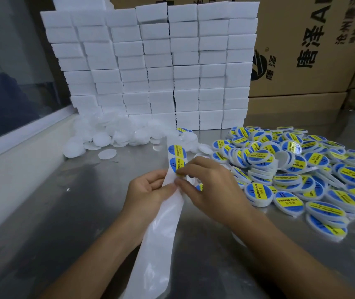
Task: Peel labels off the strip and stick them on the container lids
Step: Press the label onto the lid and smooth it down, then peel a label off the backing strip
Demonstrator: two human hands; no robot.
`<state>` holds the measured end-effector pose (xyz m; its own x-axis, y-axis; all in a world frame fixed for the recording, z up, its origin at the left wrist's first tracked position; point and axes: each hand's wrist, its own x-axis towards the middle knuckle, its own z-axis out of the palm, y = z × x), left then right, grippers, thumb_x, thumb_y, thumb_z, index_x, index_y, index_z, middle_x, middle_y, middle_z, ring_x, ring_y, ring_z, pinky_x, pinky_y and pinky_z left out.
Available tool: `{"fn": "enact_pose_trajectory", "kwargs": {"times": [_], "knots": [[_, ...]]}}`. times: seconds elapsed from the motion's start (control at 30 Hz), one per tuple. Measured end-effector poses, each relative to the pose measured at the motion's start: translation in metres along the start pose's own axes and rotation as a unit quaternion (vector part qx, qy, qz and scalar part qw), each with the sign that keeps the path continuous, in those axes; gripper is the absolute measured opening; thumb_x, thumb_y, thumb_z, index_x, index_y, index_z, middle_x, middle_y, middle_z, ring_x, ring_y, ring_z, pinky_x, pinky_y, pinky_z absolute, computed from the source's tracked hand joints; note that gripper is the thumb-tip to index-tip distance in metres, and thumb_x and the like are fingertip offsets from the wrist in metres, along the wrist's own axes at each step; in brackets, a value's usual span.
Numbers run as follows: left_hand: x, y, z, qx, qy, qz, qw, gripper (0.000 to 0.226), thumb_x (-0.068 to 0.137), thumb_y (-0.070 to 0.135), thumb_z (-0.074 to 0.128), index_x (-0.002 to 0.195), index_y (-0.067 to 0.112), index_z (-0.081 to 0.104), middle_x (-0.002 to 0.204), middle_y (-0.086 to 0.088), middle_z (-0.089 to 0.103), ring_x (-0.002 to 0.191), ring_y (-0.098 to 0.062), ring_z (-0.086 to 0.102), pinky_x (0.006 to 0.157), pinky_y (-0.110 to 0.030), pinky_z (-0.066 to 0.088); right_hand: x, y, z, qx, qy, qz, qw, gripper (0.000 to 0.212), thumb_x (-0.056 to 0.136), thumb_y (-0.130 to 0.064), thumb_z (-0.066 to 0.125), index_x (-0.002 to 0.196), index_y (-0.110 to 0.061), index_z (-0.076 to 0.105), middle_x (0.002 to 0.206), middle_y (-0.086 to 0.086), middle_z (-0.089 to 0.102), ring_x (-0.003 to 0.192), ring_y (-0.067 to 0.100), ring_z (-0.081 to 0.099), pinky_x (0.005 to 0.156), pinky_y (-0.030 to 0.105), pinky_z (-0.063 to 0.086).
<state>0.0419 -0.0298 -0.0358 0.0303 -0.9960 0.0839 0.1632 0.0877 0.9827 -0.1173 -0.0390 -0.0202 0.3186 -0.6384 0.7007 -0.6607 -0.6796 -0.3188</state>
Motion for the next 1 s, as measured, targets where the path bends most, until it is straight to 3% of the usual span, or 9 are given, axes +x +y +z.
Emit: {"fn": "enact_pose_trajectory", "kwargs": {"times": [0.3,0.43,0.47,0.53,0.63,0.73,0.83,0.93,1.0], "knots": [[0.0,0.0,0.002,0.023,-0.006,0.004,1.0,0.025,0.084,-0.009,0.064,0.095,0.013,0.072,0.088,-0.005,0.077,0.072,-0.015,0.073,0.059,-0.021,0.055,0.0,0.003,0.001,0.001,0.01,0.022,1.0,0.007,0.087,-0.016,0.065,0.085,-0.012,0.071,0.079,-0.001,0.066,0.071,0.02,0.062,0.064,0.043,0.051],[0.0,0.001,0.0,0.016,-0.022,-0.001,1.0,0.03,0.084,-0.007,0.066,0.103,0.016,0.07,0.095,-0.005,0.077,0.074,-0.019,0.073,0.057,-0.026,0.055,0.002,0.014,-0.005,0.064,0.085,0.149,0.983,0.009,0.086,-0.015,0.065,0.078,-0.012,0.069,0.07,-0.005,0.067,0.063,0.014,0.061,0.065,0.039,0.054],[0.001,0.001,-0.001,0.016,-0.026,0.0,1.0,0.032,0.084,-0.006,0.067,0.105,0.018,0.069,0.095,-0.005,0.077,0.074,-0.02,0.073,0.056,-0.026,0.055,0.003,0.018,-0.008,0.116,0.107,0.218,0.963,0.011,0.085,-0.015,0.066,0.076,-0.012,0.07,0.067,-0.003,0.067,0.062,0.012,0.062,0.065,0.035,0.055],[0.006,-0.001,-0.006,0.024,-0.011,0.006,1.0,0.035,0.083,-0.005,0.068,0.106,0.021,0.068,0.091,-0.006,0.077,0.07,-0.021,0.073,0.055,-0.028,0.055,0.005,0.026,-0.015,0.262,0.155,0.356,0.883,0.015,0.085,-0.014,0.067,0.071,-0.013,0.071,0.062,0.001,0.067,0.056,0.007,0.058,0.06,0.027,0.052],[0.027,-0.011,-0.019,0.121,0.073,0.03,0.99,0.029,0.079,0.006,0.077,0.099,0.023,0.066,0.081,0.0,0.076,0.066,-0.015,0.071,0.055,-0.026,0.054,0.008,0.03,-0.023,0.396,0.183,0.44,0.785,0.007,0.085,-0.012,0.069,0.079,-0.011,0.073,0.061,-0.004,0.068,0.058,0.008,0.063,0.057,0.02,0.054],[0.06,-0.022,-0.037,0.285,0.153,0.085,0.942,0.026,0.072,0.029,0.085,0.083,0.026,0.062,0.074,0.007,0.068,0.062,-0.006,0.061,0.061,-0.018,0.048,0.01,0.021,-0.023,0.43,0.19,0.416,0.779,0.004,0.085,-0.009,0.07,0.083,-0.012,0.072,0.068,0.001,0.072,0.068,0.011,0.071,0.064,0.02,0.058],[0.101,-0.022,-0.059,0.431,0.207,0.1,0.873,0.026,0.083,0.047,0.07,0.087,0.023,0.059,0.091,0.002,0.065,0.084,-0.018,0.061,0.078,-0.033,0.049,0.011,0.008,-0.018,0.427,0.173,0.367,0.808,0.008,0.085,-0.006,0.069,0.083,-0.012,0.074,0.071,0.003,0.074,0.071,0.014,0.072,0.069,0.022,0.059],[0.139,-0.02,-0.083,0.555,0.247,0.068,0.792,0.022,0.095,0.027,0.052,0.112,0.014,0.059,0.124,-0.015,0.055,0.116,-0.035,0.05,0.097,-0.048,0.042,0.011,0.001,-0.015,0.436,0.172,0.328,0.82,0.007,0.083,0.0,0.07,0.086,-0.005,0.074,0.075,0.008,0.075,0.074,0.019,0.073,0.072,0.026,0.059],[0.155,-0.019,-0.095,0.604,0.259,0.019,0.753,0.042,0.09,0.014,0.054,0.132,0.013,0.048,0.14,-0.013,0.044,0.129,-0.034,0.039,0.104,-0.052,0.035,0.012,0.0,-0.015,0.424,0.17,0.313,0.833,0.01,0.08,0.003,0.072,0.083,-0.007,0.075,0.075,0.009,0.075,0.073,0.018,0.072,0.071,0.025,0.059]]}}
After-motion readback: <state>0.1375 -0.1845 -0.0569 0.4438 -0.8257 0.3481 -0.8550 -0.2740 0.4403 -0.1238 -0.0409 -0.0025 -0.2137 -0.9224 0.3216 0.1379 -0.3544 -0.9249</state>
